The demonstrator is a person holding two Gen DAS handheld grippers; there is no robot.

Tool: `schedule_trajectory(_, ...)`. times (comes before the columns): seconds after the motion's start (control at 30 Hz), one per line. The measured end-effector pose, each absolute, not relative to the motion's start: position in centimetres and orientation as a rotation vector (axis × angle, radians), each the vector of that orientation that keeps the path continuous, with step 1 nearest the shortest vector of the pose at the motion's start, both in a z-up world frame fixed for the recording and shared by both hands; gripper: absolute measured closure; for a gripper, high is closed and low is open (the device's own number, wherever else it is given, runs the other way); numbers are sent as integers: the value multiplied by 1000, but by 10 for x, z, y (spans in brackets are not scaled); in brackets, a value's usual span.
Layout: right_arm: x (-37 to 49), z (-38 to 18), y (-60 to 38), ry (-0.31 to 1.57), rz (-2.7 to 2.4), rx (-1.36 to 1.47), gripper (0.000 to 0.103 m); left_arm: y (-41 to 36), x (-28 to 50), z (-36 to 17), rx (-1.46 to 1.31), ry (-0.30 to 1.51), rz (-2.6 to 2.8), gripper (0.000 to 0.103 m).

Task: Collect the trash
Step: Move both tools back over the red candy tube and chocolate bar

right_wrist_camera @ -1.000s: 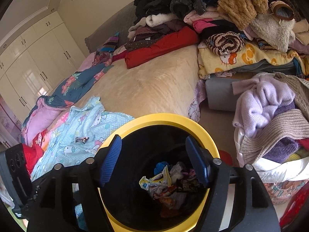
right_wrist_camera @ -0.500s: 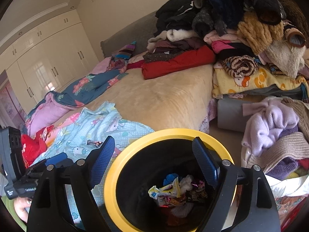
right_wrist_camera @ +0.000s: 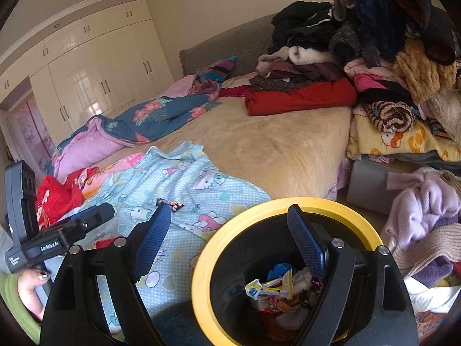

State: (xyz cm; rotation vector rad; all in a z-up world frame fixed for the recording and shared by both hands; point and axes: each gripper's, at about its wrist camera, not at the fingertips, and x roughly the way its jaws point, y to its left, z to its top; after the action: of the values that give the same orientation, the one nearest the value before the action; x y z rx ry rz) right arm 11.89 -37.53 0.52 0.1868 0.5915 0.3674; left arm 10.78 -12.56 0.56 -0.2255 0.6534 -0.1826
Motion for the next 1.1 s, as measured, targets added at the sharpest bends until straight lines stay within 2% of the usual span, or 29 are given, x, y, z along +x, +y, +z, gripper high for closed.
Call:
schedule_trajectory(0.37, 123, 13, -326, 583, 459, 104, 23, -81, 101, 6, -243, 628, -91, 11)
schedule_trajectory(1.1, 151, 4, -227, 630, 613, -42, 23, 2, 95, -17, -333, 695, 59, 11)
